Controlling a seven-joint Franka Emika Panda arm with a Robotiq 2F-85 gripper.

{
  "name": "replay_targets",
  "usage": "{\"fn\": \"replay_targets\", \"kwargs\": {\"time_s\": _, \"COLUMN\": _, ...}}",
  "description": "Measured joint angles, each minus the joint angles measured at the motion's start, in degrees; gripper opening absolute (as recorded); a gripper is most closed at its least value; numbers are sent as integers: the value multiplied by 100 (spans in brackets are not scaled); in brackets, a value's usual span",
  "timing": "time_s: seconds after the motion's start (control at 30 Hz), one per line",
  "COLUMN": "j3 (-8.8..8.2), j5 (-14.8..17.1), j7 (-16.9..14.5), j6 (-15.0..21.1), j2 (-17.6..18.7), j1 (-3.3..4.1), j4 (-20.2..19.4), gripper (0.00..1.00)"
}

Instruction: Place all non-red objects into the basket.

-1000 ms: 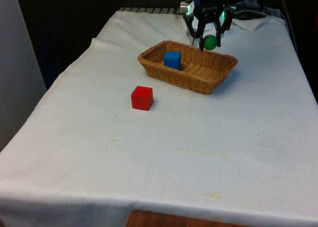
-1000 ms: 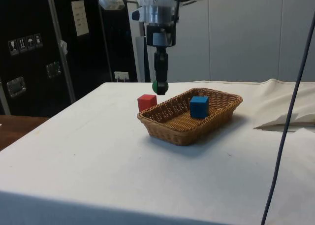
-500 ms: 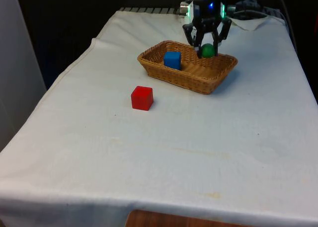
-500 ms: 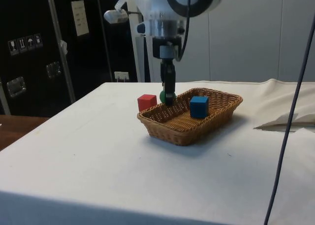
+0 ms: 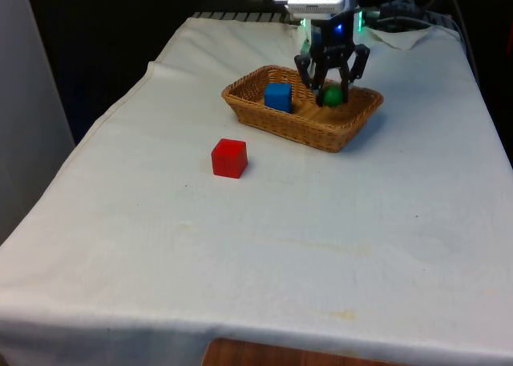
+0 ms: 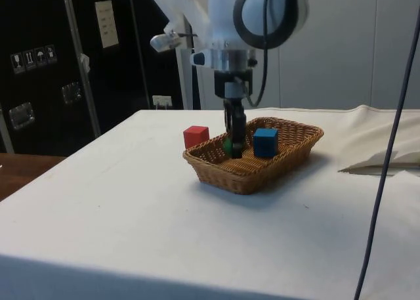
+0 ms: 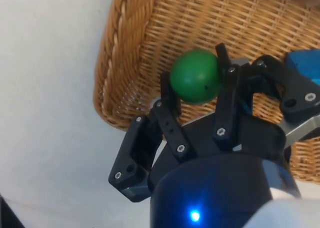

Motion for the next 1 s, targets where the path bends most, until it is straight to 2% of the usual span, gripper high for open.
{"fn": "replay_targets", "kwargs": {"time_s": 0.33, "j3": 6, "j5": 0, "j7": -57, "j6": 596, "j2": 395, "j1": 17, "j4": -149, "gripper": 0}}
{"fn": "replay_targets", "kwargs": {"time_s": 0.5, "j3": 6, "j5": 0, "j7": -57, "j6": 636, "j2": 413, "j1": 23, "j4": -143, "gripper": 0}}
{"fn": "replay_targets", "kwargs": {"time_s": 0.6, "j3": 6, "j5": 0, "j7": -57, "j6": 636, "j2": 407, "j1": 23, "j4": -143, "gripper": 25}}
{"fn": "replay_targets", "kwargs": {"time_s": 0.83, "j3": 6, "j5": 0, "j7": -57, "j6": 630, "j2": 401, "j1": 23, "j4": -143, "gripper": 93}}
{"fn": "replay_targets", "kwargs": {"time_s": 0.87, "j3": 6, "j5": 0, "j7": -57, "j6": 630, "j2": 401, "j1": 23, "j4": -143, "gripper": 99}}
{"fn": "replay_targets", "kwargs": {"time_s": 1.0, "j3": 6, "j5": 0, "j7": -57, "j6": 625, "j2": 401, "j1": 23, "j4": -138, "gripper": 100}}
